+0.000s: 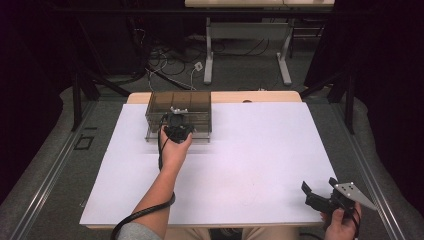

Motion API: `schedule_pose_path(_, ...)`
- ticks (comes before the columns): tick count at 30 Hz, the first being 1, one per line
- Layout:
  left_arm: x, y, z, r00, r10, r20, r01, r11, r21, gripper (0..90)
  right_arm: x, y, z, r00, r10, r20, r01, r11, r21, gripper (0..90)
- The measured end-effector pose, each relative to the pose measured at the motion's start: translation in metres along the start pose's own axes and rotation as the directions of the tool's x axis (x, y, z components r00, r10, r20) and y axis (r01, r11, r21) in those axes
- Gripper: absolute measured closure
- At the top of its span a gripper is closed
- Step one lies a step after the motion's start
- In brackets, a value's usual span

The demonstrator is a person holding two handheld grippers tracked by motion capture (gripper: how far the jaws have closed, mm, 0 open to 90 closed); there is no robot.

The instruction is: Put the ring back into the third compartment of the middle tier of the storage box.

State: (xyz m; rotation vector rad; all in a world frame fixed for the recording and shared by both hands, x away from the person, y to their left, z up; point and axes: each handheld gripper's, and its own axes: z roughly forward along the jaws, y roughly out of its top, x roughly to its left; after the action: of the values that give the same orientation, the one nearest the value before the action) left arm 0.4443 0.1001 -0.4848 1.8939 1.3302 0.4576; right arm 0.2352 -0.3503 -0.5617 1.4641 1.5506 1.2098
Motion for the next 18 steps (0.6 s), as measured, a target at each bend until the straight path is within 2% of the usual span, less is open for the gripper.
schedule_pose_path(1,0.000,0.000,0.000,1.0000,0.000,0.000,0.000,1.0000,0.000,88.2,0.000,0.000,0.000,1.0000,-0.003,0.001,0.003,1.000,0.000,0.6)
schedule_pose_path(4,-0.001,-0.002,0.004,0.9991,0.037,-0.020,-0.037,0.9993,0.002,88.2,0.000,0.000,0.001,1.0000,-0.002,0.004,0.002,1.000,-0.005,0.6)
schedule_pose_path(8,0.000,-0.004,0.007,0.9986,0.045,-0.028,-0.045,0.9989,-0.007,88.2,0.000,0.000,0.000,1.0000,-0.001,0.000,0.001,1.000,-0.003,0.6)
schedule_pose_path(10,-0.001,-0.006,0.008,0.9978,0.055,-0.037,-0.054,0.9985,0.006,88.1,0.000,0.000,0.000,1.0000,-0.004,0.002,0.004,1.000,-0.004,0.6)
schedule_pose_path(16,-0.001,-0.010,0.013,0.9993,0.028,-0.025,-0.028,0.9996,-0.005,88.2,0.000,0.000,0.000,1.0000,-0.001,0.003,0.001,1.000,-0.003,0.6)
schedule_pose_path(18,-0.001,-0.011,0.013,0.9991,0.030,-0.031,-0.030,0.9995,-0.005,88.1,0.000,0.000,0.001,1.0000,-0.002,0.002,0.002,1.000,-0.010,0.6)
